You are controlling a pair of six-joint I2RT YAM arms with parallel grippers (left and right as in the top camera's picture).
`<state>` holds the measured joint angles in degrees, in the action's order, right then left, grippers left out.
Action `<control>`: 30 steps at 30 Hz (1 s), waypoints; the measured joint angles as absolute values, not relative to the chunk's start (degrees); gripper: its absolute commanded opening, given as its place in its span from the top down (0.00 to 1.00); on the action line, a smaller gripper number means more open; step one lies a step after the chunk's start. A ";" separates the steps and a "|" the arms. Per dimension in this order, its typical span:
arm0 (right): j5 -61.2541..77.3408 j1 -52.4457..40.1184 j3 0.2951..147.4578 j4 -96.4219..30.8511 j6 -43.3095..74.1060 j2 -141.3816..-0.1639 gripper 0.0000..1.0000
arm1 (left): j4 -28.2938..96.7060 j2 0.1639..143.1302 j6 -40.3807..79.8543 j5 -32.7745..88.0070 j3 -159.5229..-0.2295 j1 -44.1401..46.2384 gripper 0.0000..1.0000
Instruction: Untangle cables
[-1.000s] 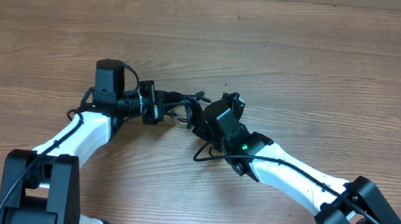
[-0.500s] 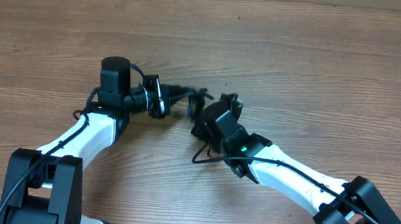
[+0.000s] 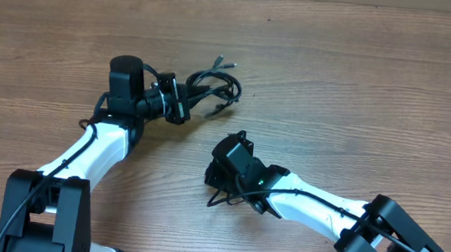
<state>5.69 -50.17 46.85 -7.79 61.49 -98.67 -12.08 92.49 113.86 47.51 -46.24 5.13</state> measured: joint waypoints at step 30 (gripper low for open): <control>6.59 -44.66 46.85 -10.52 61.47 -98.65 0.52 | 21.58 92.47 46.26 40.34 -46.30 4.08 0.26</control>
